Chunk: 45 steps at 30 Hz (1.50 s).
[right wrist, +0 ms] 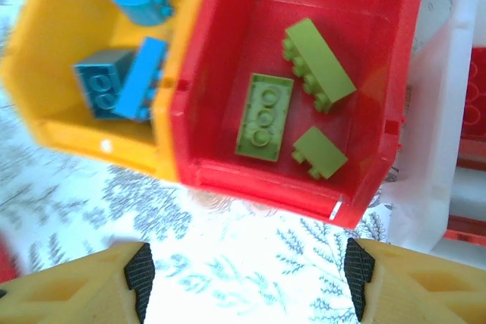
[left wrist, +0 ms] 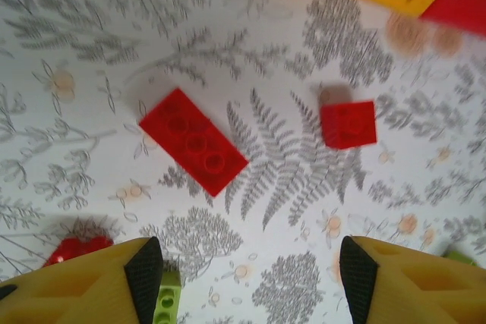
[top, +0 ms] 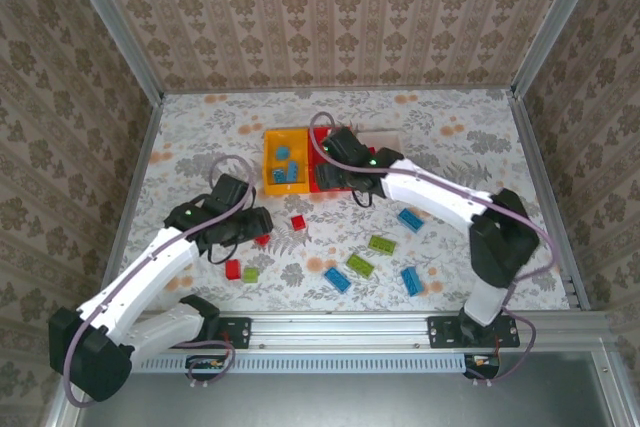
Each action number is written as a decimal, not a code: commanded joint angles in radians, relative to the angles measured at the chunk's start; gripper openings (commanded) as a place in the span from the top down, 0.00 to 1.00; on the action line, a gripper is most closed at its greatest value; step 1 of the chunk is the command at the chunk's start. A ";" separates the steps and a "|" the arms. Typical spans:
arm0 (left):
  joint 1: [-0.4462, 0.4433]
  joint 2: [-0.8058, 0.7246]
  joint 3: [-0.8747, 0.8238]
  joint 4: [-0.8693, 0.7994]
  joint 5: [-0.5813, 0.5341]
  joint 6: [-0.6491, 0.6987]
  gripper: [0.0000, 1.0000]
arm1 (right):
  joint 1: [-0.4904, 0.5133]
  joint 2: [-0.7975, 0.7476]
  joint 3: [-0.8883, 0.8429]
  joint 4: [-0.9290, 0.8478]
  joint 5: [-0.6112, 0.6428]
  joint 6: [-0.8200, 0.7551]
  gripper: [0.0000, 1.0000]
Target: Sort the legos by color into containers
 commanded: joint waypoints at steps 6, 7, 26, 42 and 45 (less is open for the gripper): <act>-0.181 0.213 0.042 -0.017 0.203 -0.137 0.33 | 0.013 -0.271 -0.306 0.143 -0.211 -0.113 0.28; -0.190 0.245 0.053 -0.015 0.227 -0.171 0.34 | 0.017 -0.302 -0.334 0.141 -0.228 -0.123 0.27; -0.425 0.640 0.214 0.174 0.289 -0.909 0.25 | 0.044 -0.826 -0.648 -0.037 -0.269 -0.092 0.24; -0.469 0.743 0.198 0.277 0.379 -1.017 0.55 | 0.043 -0.885 -0.690 -0.018 -0.260 -0.052 0.24; -0.467 0.732 0.200 0.264 0.355 -1.012 0.70 | 0.043 -0.896 -0.693 -0.017 -0.271 -0.045 0.24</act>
